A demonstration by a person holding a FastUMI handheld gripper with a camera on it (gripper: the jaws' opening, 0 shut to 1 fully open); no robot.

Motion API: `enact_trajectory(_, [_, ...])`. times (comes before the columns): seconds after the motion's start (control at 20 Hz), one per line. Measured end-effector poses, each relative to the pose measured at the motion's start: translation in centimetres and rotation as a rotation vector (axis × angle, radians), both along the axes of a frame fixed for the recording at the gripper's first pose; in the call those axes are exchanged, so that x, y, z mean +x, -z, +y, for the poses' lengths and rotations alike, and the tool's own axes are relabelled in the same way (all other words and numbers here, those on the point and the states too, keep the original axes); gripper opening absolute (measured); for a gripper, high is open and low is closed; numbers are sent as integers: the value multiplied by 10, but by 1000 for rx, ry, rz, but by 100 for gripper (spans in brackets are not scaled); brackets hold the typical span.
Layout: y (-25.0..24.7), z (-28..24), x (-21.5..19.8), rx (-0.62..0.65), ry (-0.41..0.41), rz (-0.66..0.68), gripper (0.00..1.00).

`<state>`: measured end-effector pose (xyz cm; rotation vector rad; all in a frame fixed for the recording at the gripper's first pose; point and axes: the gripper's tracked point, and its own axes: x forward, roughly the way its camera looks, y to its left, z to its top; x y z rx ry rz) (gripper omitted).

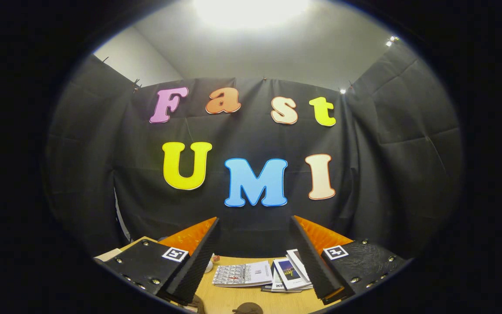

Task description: Open the storage box then place both shoes into the box .Put the left shoe in first, then the right shoe, with the right side of both shoes facing outward in a uniform manner.

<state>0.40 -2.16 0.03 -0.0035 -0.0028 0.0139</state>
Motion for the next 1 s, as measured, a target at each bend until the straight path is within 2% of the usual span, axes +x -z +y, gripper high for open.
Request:
enact_trajectory(0.45, [16, 9, 5, 14, -36, 22, 97])
enact_trajectory(0.85, [58, 27, 7, 33, -73, 90, 97])
enact_trajectory(1.0, [81, 44, 9, 57, -114, 124, 97])
